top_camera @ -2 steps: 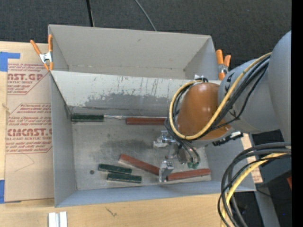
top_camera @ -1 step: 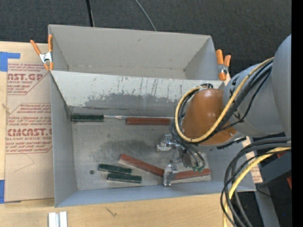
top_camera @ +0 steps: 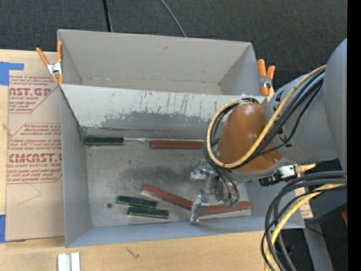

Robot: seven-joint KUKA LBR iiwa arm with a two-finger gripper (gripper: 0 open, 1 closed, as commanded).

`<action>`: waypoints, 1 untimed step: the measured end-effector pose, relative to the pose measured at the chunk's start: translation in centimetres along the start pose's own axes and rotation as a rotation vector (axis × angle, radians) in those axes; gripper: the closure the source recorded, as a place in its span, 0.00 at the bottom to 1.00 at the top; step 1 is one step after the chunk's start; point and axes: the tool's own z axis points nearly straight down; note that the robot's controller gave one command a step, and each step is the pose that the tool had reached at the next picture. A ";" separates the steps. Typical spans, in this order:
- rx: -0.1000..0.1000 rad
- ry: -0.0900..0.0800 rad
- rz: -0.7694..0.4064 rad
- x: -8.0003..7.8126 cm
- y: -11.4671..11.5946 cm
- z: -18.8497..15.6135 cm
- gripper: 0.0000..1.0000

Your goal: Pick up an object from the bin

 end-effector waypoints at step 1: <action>0.000 -0.011 -0.137 0.0 1.3 2.2 0.00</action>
Offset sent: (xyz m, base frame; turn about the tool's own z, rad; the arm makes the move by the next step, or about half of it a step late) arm -0.0031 0.0317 -0.0251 0.1464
